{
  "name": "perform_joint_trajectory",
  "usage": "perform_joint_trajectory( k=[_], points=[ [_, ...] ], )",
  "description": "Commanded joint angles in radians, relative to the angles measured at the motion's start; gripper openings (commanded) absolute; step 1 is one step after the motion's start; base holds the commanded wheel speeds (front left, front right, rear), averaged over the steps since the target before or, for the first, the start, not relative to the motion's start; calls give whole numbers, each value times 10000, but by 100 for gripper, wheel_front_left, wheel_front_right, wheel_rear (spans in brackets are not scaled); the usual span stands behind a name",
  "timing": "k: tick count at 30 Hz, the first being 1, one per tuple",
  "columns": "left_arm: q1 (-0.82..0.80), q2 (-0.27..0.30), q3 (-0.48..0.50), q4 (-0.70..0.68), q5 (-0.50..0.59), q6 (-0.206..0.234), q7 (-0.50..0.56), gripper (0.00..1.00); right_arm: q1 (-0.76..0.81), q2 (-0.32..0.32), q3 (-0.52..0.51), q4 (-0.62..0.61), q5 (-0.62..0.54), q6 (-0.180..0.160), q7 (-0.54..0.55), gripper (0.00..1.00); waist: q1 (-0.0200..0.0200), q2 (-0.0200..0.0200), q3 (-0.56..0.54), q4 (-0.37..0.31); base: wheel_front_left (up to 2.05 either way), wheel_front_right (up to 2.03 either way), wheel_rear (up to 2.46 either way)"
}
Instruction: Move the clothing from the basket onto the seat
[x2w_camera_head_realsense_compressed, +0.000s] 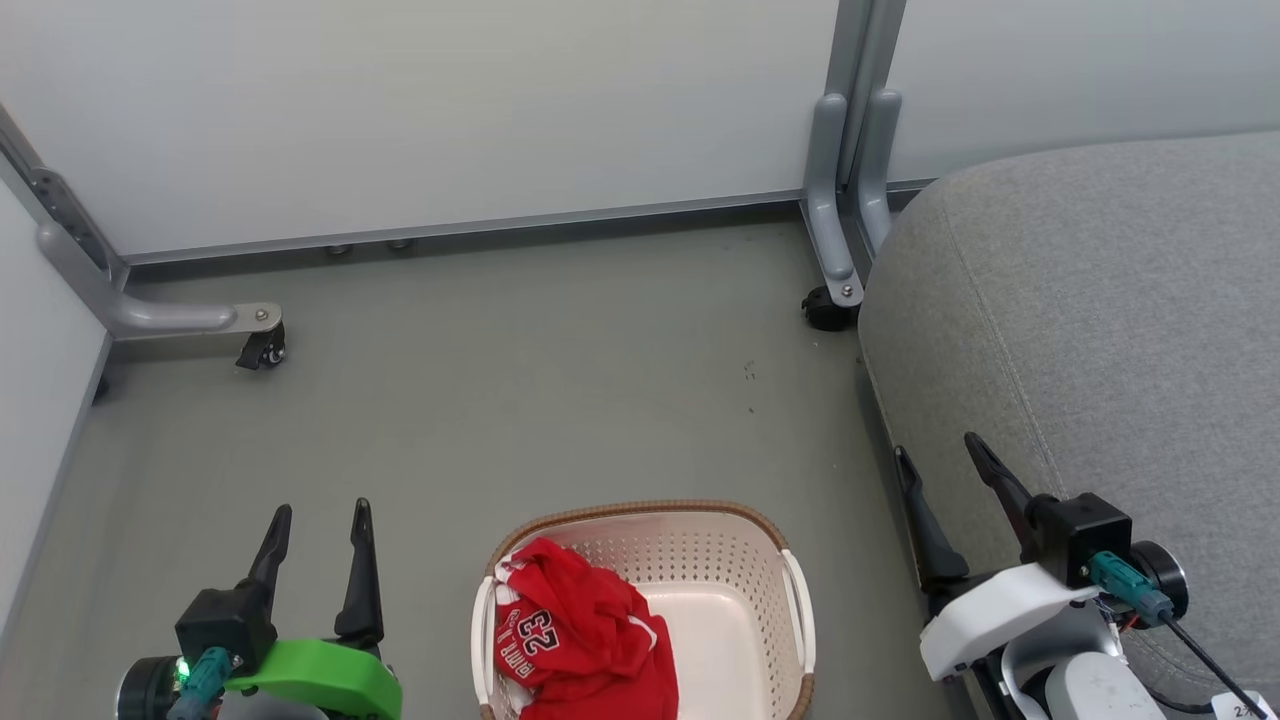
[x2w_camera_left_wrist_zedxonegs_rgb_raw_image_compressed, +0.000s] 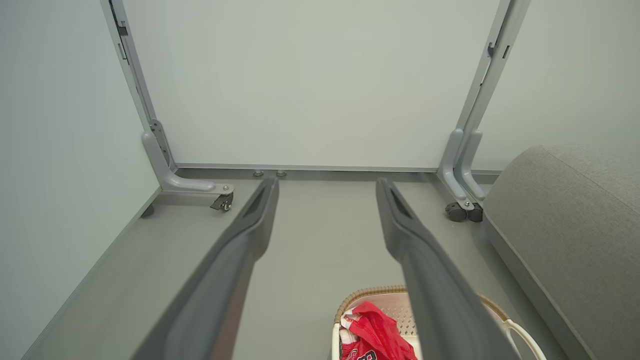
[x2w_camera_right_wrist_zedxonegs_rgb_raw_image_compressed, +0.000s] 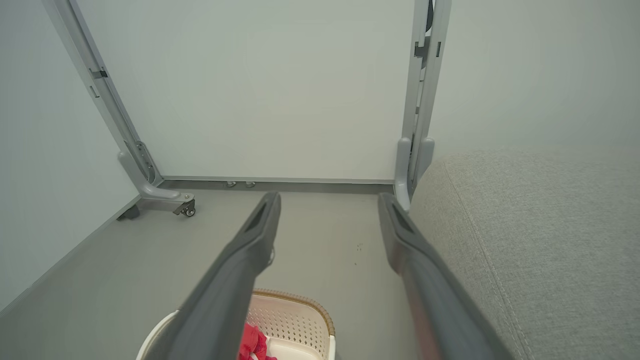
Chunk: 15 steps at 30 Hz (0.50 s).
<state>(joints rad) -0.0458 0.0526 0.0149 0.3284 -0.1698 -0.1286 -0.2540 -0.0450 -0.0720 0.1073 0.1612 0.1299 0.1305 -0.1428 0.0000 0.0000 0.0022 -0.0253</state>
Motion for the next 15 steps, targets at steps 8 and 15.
perform_joint_trajectory(
  k=[8, 15],
  points=[
    [94, -1, 65, 95, 402, 3, -120, 100, 103, 71, 36, -30, -213, 2, -113, 100, 0, 0, -2, -2, 0, 0, 0],
    [103, -10, 113, 133, 407, 53, -120, 100, 11, 82, 48, -15, -195, 2, -117, 100, 0, 0, 16, -18, 0, 0, 0]
  ],
)
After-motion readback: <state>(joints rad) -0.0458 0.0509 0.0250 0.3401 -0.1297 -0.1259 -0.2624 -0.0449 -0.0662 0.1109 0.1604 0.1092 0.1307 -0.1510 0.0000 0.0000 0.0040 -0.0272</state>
